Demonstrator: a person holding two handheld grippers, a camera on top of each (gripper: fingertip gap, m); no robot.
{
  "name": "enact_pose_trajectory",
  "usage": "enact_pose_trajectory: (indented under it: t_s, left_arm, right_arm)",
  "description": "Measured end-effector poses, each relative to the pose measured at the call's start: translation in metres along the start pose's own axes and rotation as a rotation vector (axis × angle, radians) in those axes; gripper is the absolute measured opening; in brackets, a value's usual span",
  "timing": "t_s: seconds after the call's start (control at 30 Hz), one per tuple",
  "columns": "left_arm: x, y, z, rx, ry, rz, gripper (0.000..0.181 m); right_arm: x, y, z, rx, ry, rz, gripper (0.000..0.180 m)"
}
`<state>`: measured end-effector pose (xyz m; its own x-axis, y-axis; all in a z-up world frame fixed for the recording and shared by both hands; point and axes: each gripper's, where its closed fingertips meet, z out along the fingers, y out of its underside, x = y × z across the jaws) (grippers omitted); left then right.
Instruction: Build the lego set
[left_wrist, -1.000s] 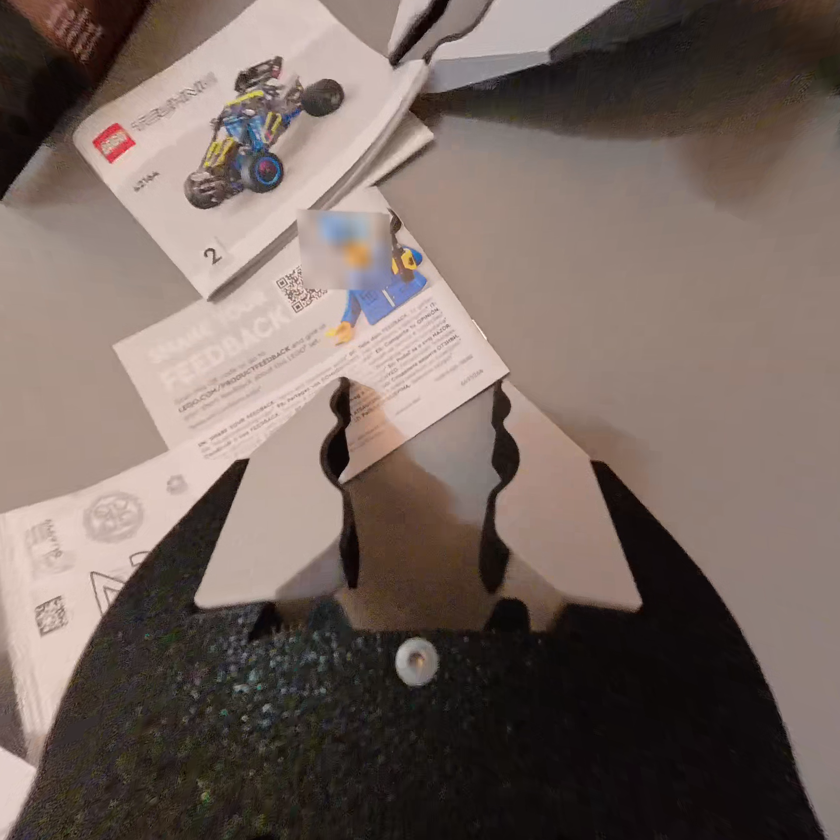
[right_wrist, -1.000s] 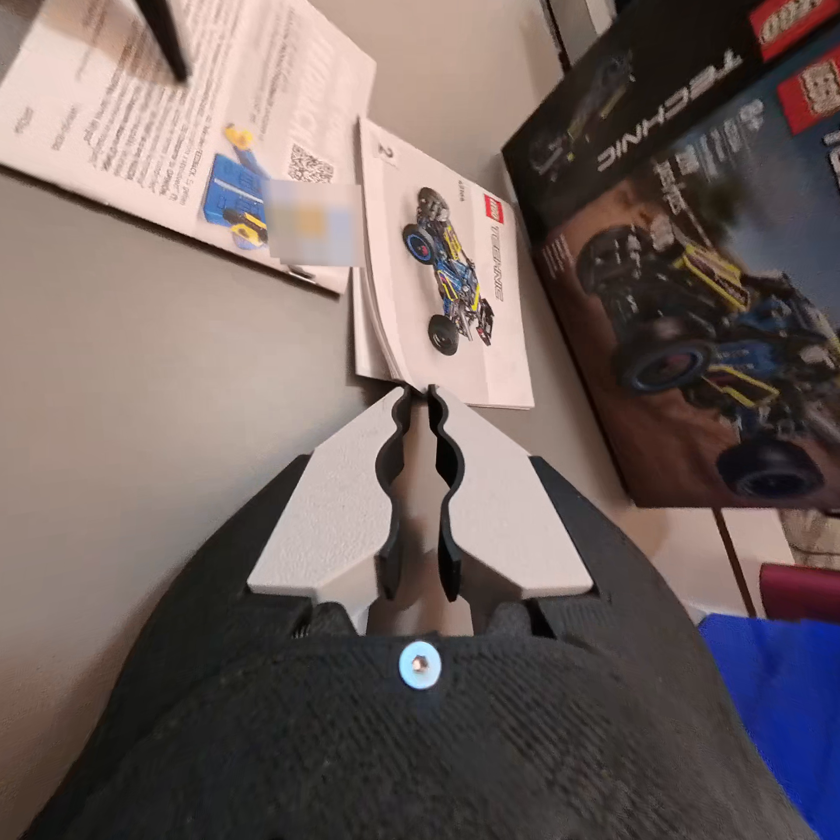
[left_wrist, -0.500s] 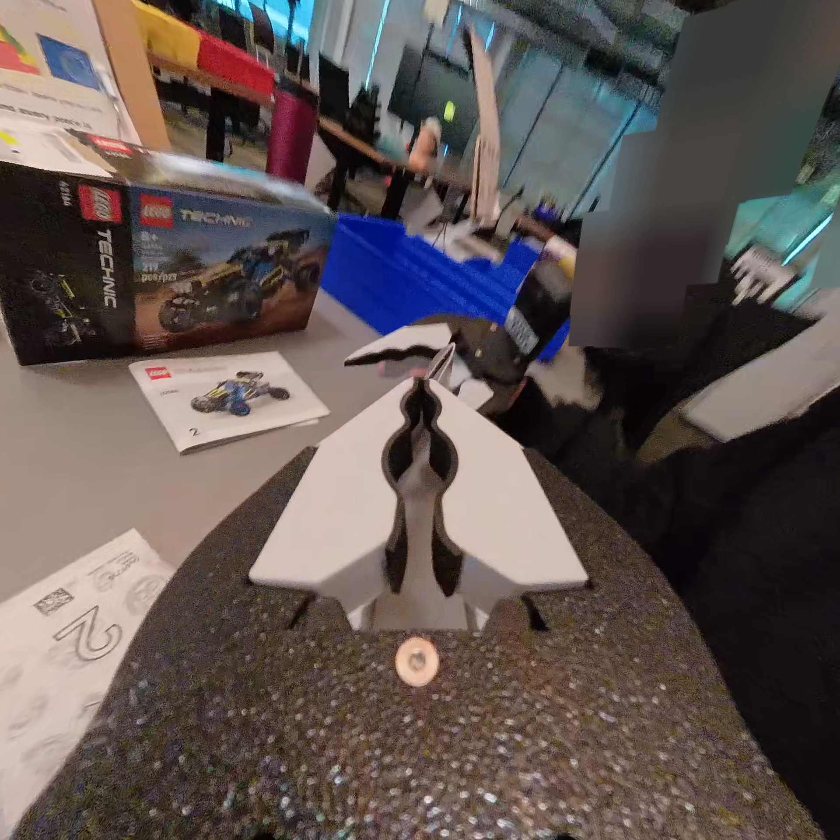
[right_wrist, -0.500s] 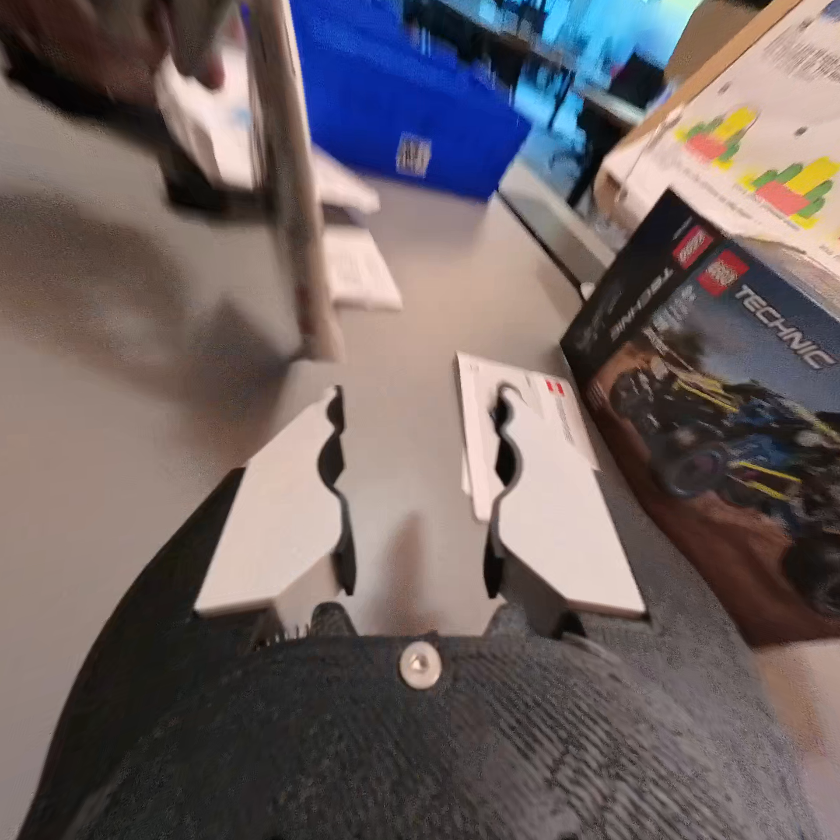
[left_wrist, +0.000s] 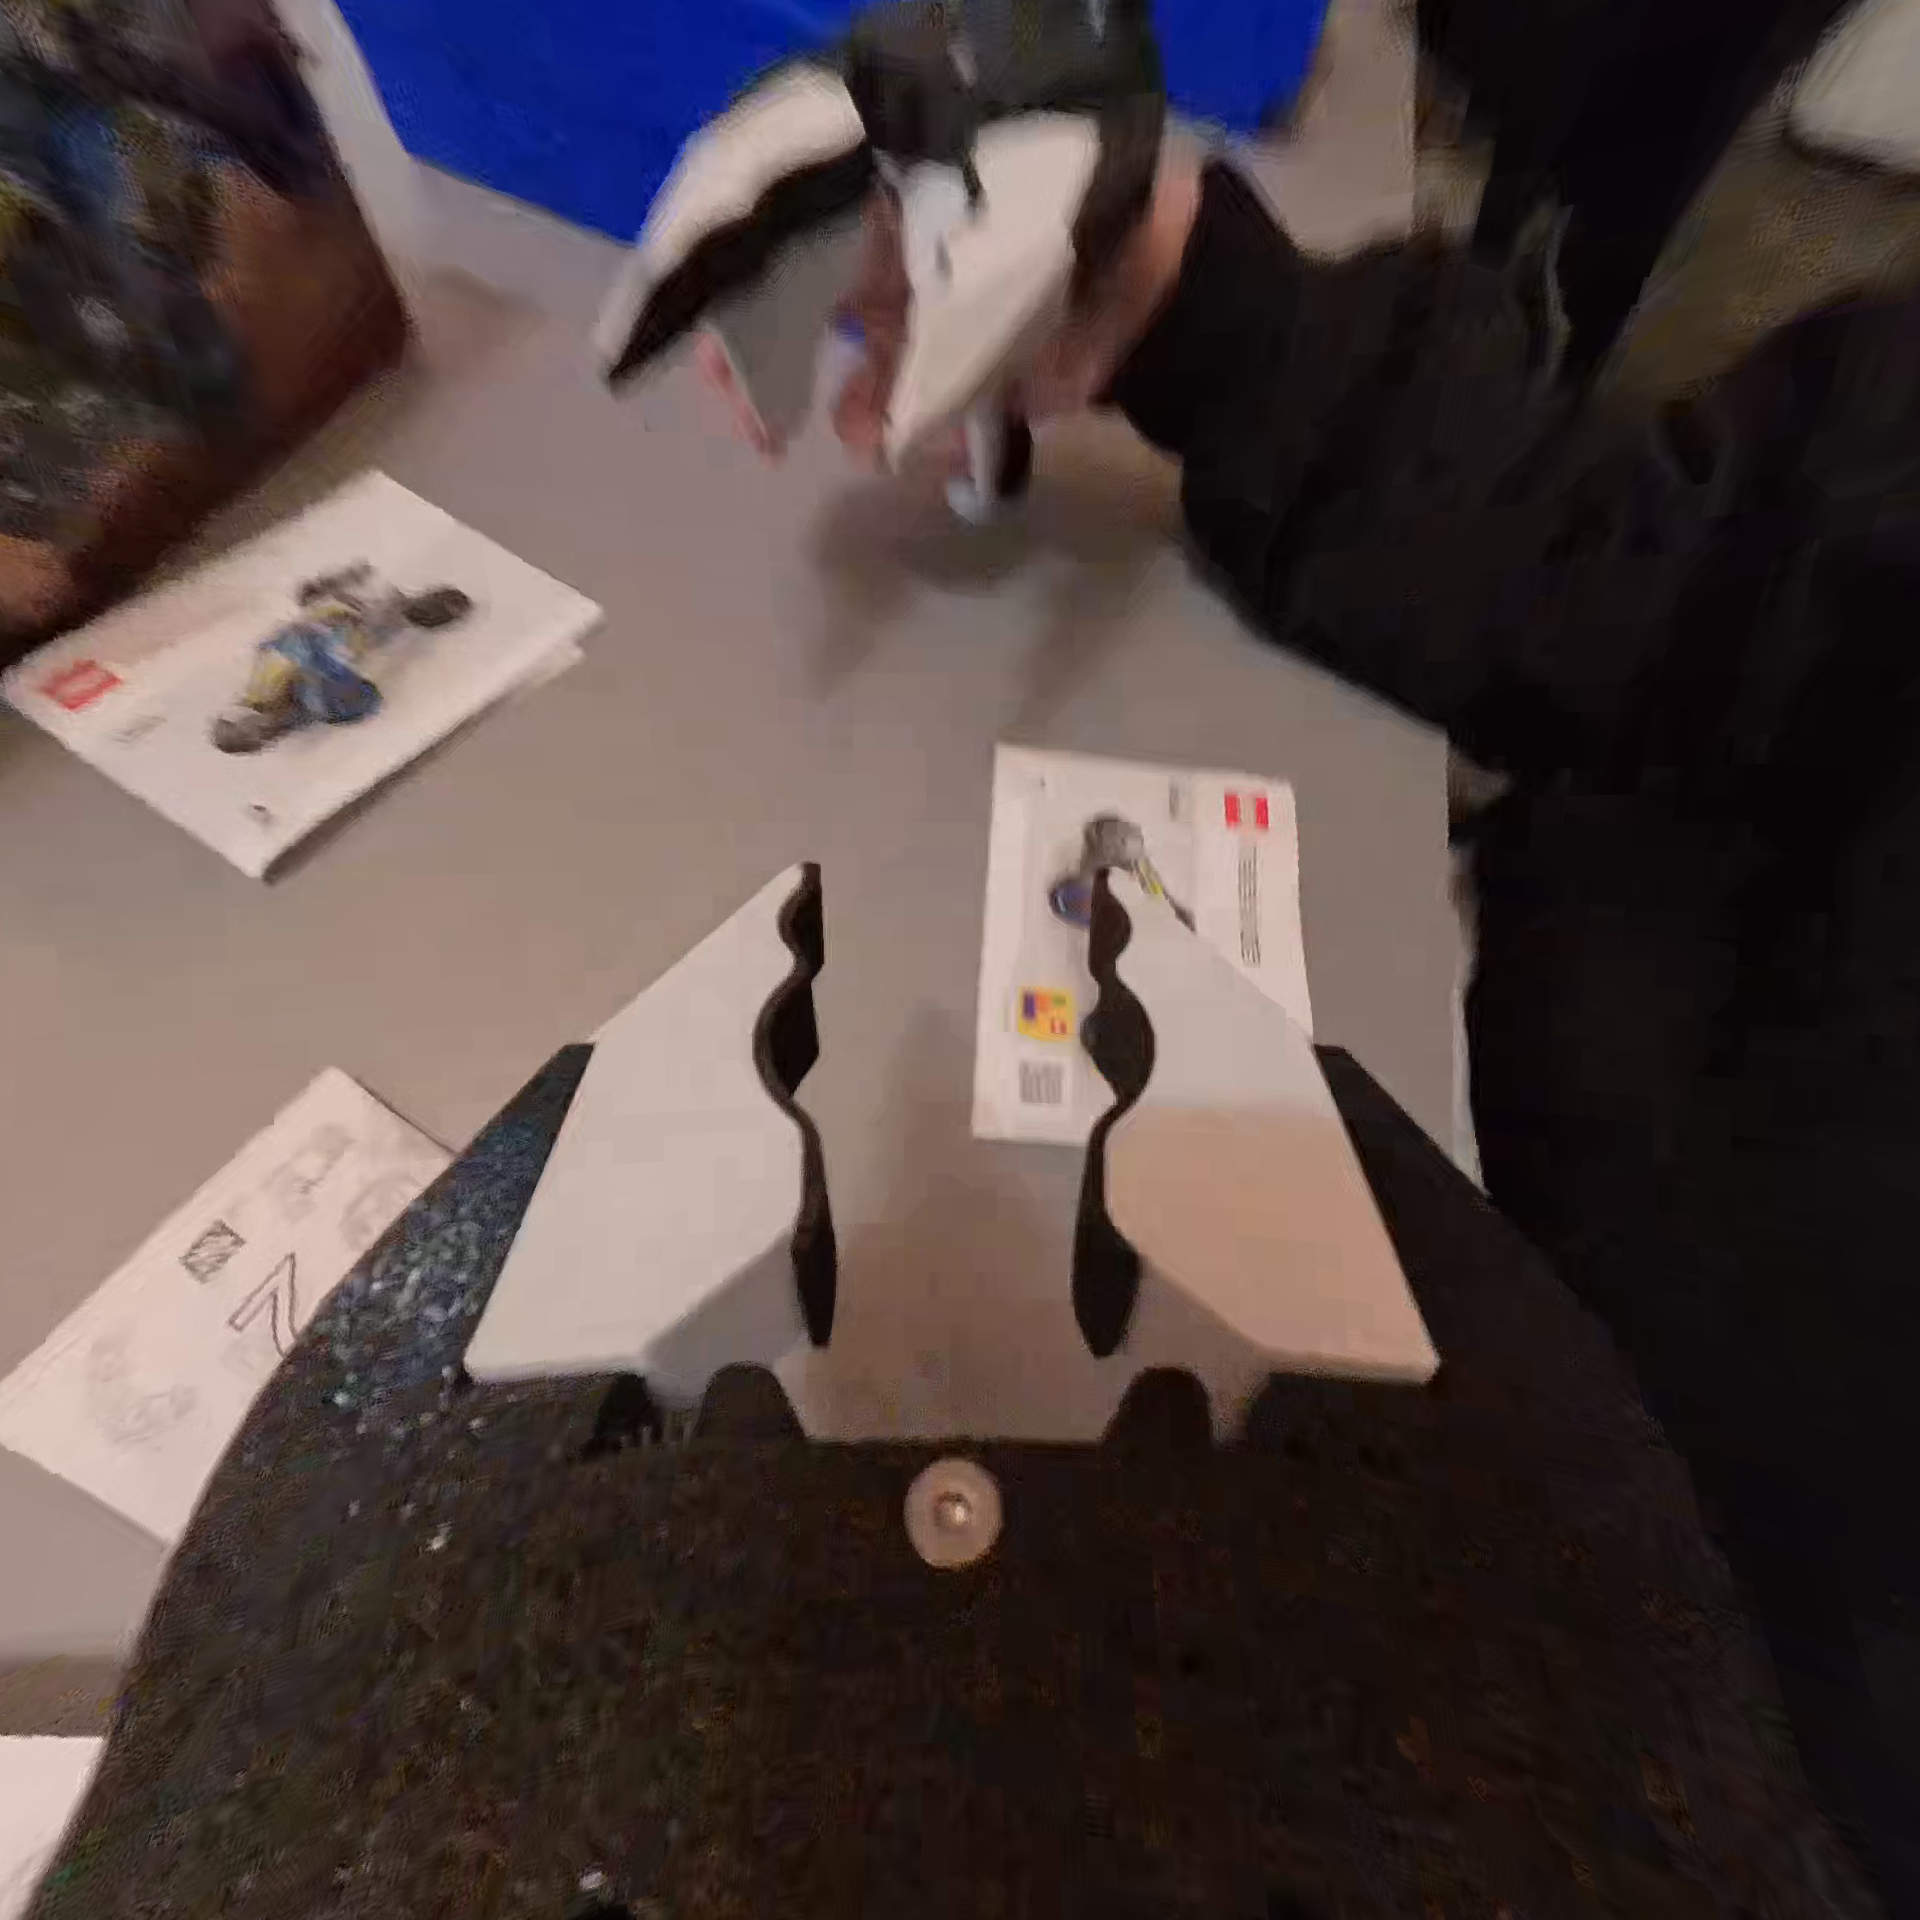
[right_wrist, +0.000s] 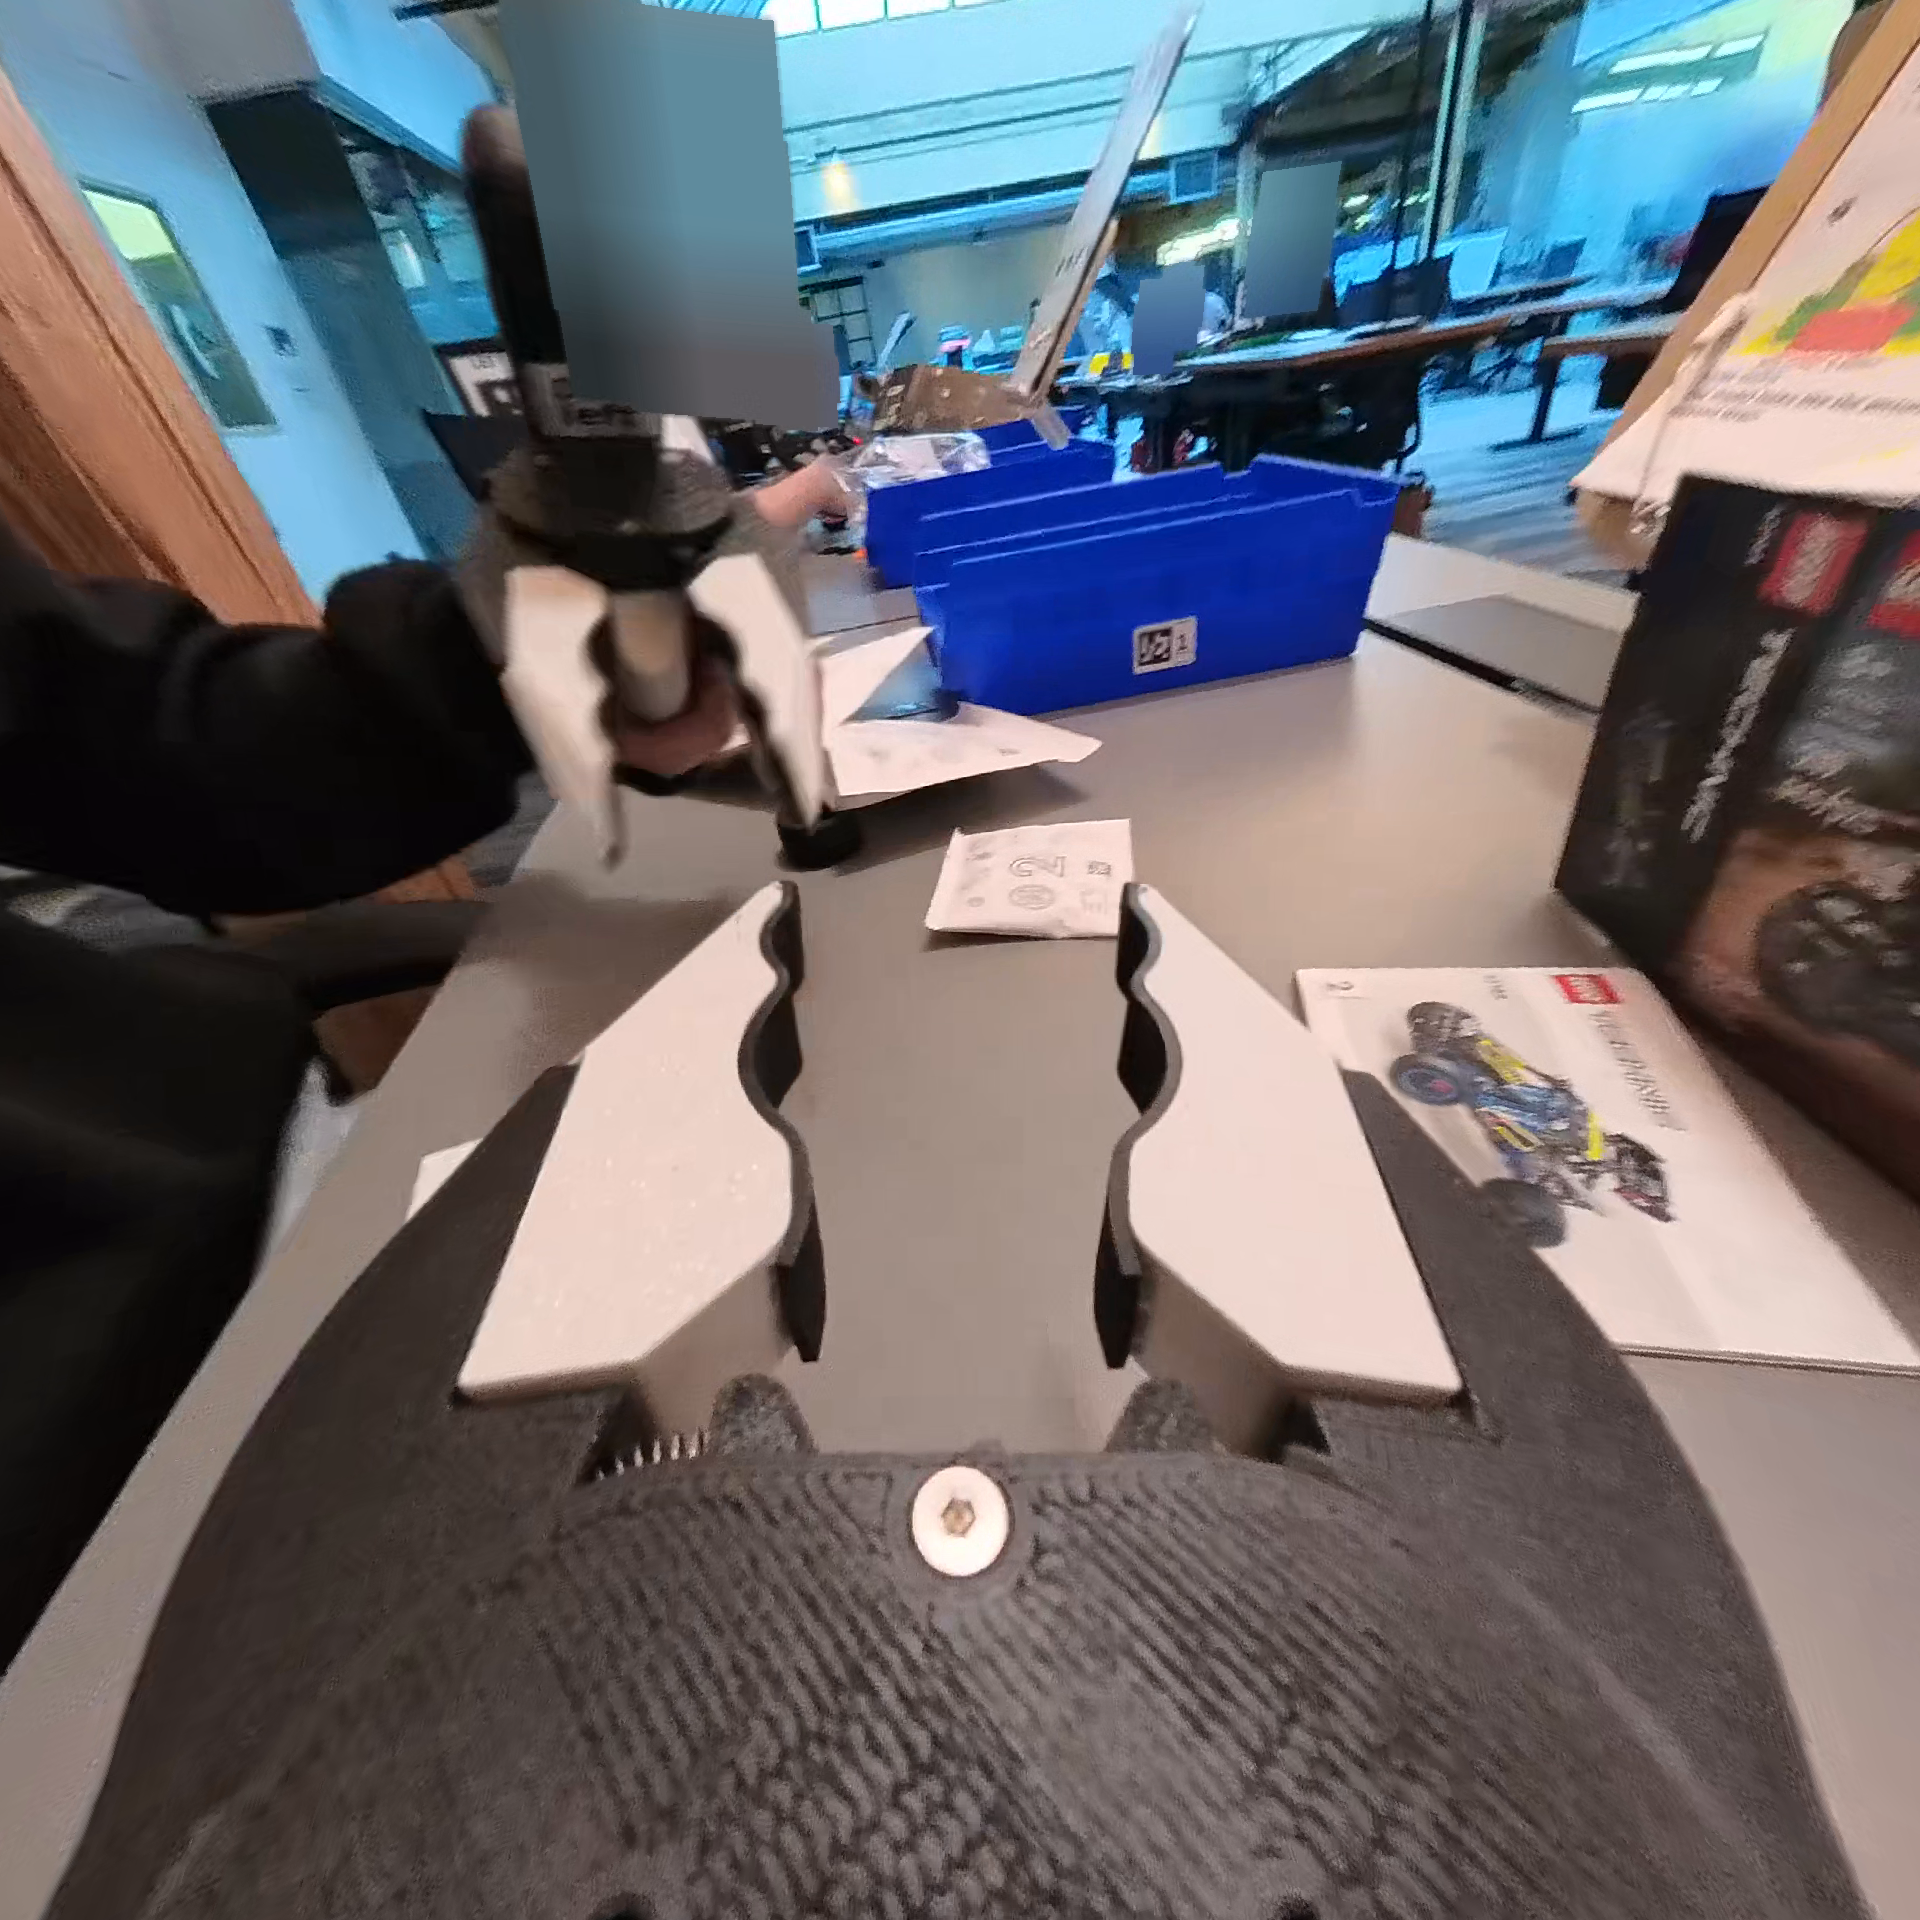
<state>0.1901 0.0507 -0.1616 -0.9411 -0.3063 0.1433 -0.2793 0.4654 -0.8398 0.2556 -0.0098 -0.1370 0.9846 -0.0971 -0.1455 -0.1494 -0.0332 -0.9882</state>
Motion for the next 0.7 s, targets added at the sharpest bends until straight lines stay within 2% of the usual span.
enact_pose_trajectory:
  t_s: [0.1,0.2,0.23,0.33,0.4,0.5,0.57,0.63,0.7]
  left_arm:
    - [0.006,0.055,0.017,-0.347,-0.077,0.127,0.055]
    - [0.021,0.091,0.035,-0.459,-0.065,0.083,0.043]
    - [0.023,0.089,0.037,-0.418,-0.08,0.047,0.034]
    - [0.036,0.087,0.043,-0.352,-0.128,-0.118,0.02]
    - [0.049,0.08,0.055,-0.269,-0.155,-0.216,0.019]
    - [0.08,0.074,0.069,-0.222,-0.095,-0.199,0.017]
    - [0.06,0.062,0.064,-0.165,-0.21,-0.09,0.019]
    - [0.018,0.039,0.052,-0.108,-0.357,0.018,0.015]
    - [-0.028,0.021,0.048,-0.129,-0.443,0.037,0.019]
  right_arm:
    - [0.001,-0.004,-0.001,0.0,0.046,-0.069,0.06]
    - [-0.008,0.004,0.003,-0.068,0.023,-0.131,0.056]
    - [-0.009,0.007,0.004,-0.086,0.029,-0.155,0.056]
    - [0.001,0.013,-0.001,-0.126,0.096,-0.181,0.055]
    - [0.008,0.006,-0.008,-0.106,0.155,-0.151,0.053]
    - [0.006,0.0,-0.025,-0.185,0.266,-0.087,0.051]
    - [-0.018,0.01,-0.038,-0.324,0.277,-0.073,0.049]
    - [-0.044,0.031,-0.054,-0.5,0.337,-0.057,0.044]
    - [-0.078,0.061,-0.069,-0.667,0.369,-0.048,0.04]
